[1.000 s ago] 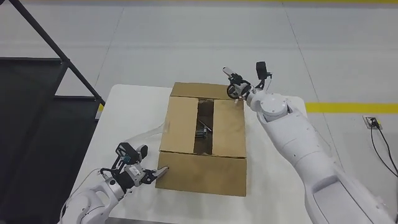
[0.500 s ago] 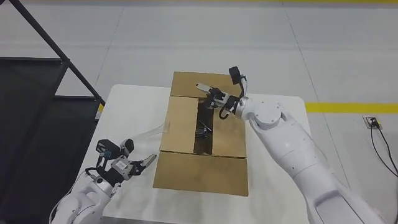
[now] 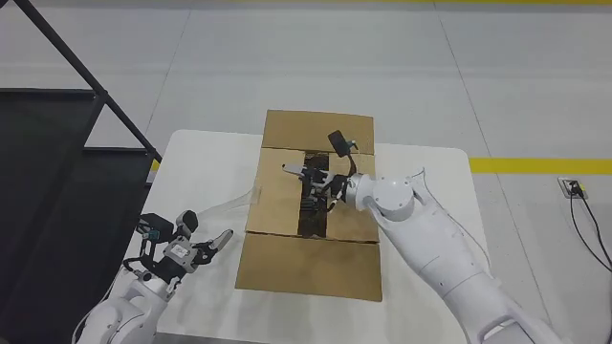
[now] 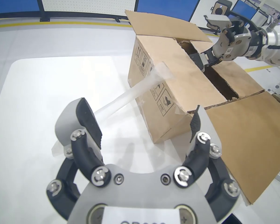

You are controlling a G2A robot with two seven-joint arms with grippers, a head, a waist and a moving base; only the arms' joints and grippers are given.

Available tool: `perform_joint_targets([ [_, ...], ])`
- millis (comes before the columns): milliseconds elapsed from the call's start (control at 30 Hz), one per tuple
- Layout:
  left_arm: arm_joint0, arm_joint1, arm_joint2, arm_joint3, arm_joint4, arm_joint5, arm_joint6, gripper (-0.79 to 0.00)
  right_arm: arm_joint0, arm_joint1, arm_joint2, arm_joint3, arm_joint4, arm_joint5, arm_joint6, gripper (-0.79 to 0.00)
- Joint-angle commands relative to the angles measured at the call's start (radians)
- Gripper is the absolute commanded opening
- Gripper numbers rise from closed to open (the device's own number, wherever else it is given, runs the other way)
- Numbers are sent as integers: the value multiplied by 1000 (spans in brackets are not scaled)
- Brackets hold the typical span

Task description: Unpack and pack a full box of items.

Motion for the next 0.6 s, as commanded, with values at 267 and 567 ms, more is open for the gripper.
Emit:
perform_joint_targets([
  [267,23,0,11,-48,22,-27,3,0,36,-30,44,59,174,-65,51,0],
  [567,-11,-1,66,-87,95,-39,-41,0,58,-66,41,12,252,-54,-16,0],
])
